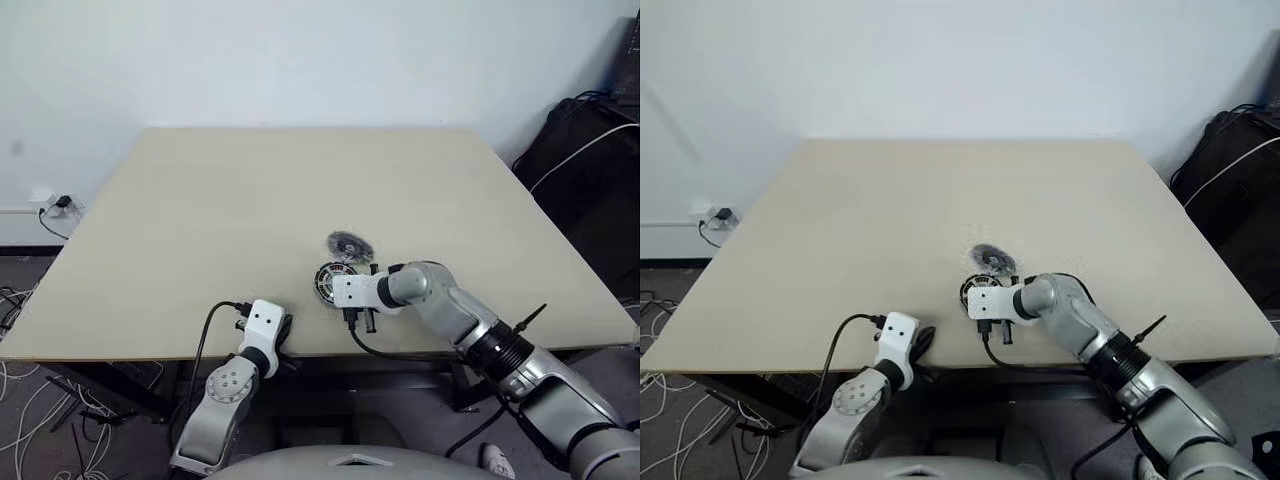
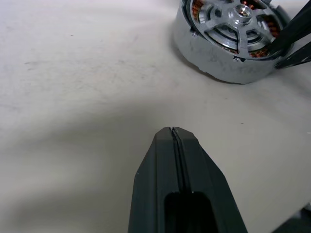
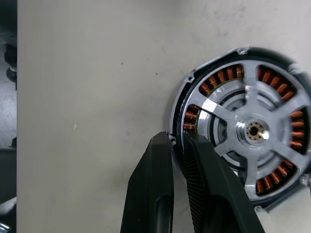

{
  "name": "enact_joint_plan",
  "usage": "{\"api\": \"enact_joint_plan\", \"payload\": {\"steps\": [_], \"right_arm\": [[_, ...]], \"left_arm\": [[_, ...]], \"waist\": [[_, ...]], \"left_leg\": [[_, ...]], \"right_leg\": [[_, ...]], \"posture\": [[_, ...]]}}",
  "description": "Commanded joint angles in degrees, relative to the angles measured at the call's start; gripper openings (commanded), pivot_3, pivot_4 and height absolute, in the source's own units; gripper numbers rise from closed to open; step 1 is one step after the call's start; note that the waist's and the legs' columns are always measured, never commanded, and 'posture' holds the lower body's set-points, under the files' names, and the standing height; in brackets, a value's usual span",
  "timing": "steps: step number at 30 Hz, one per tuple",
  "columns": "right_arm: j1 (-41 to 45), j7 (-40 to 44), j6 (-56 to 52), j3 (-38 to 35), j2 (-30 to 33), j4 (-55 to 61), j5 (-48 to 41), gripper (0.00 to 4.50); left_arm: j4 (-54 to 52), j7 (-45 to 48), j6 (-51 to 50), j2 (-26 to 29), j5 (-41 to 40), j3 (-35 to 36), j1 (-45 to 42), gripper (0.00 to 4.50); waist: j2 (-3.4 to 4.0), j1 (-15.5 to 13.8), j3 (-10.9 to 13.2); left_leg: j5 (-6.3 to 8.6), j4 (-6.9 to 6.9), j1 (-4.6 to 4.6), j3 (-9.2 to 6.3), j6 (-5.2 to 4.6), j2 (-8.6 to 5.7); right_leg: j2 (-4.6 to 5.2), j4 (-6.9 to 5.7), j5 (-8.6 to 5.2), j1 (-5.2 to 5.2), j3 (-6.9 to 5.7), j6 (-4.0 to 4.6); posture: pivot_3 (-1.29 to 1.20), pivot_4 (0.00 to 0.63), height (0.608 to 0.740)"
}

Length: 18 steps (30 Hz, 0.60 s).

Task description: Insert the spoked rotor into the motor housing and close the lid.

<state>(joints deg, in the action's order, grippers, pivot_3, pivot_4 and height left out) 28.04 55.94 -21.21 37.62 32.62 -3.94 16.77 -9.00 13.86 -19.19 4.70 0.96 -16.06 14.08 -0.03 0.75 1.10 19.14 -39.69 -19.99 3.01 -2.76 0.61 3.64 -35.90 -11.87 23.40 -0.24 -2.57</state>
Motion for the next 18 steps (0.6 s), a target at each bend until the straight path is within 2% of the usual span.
{"api": "enact_joint_plan", "payload": {"steps": [1, 6, 11, 18], "right_arm": [[-1.03, -1.96, -3.28, -3.96, -1.45, 1.74, -0.83, 0.11], [-4.38, -4.89, -13.11, -9.22, -6.38, 5.29, -4.18, 0.11], [-7.76, -10.30, -28.51, -14.94, -13.65, 11.98, -7.78, 0.11], [-9.38, -17.65, -44.57, -19.81, -21.39, 19.00, -12.07, 0.10]], "left_arm": [[-0.76, 0.13, 1.22, -0.29, -0.59, -0.09, -0.56, 0.00], [-1.03, 0.11, 1.07, -0.31, -0.59, -0.22, -0.31, 0.00], [-1.14, 0.20, 1.01, -0.33, -0.64, -0.32, -0.20, 0.00], [-0.97, 0.43, 0.93, -0.36, -0.64, -0.64, -0.28, 0.00]], "waist": [[-0.01, 0.00, -0.01], [-0.01, 0.05, -0.01], [0.00, 0.06, -0.01], [0.02, -0.03, -0.01]], "left_leg": [[0.00, -0.01, 0.02, 0.01, 0.00, 0.00], [-0.01, -0.01, 0.02, 0.00, 0.02, 0.03], [-0.01, -0.01, -0.03, 0.00, 0.02, 0.04], [-0.01, -0.01, -0.26, -0.05, 0.03, 0.02]], "right_leg": [[0.00, -0.01, 0.00, -0.01, 0.01, 0.00], [-0.01, -0.04, 0.02, 0.00, 0.01, 0.02], [-0.02, -0.08, 0.03, 0.08, 0.02, 0.05], [-0.01, -0.05, 0.03, 0.30, -0.01, 0.06]], "posture": [[0.00, 0.000, 0.740], [0.00, 0.000, 0.740], [0.00, 0.000, 0.740], [0.00, 0.000, 0.740]]}}
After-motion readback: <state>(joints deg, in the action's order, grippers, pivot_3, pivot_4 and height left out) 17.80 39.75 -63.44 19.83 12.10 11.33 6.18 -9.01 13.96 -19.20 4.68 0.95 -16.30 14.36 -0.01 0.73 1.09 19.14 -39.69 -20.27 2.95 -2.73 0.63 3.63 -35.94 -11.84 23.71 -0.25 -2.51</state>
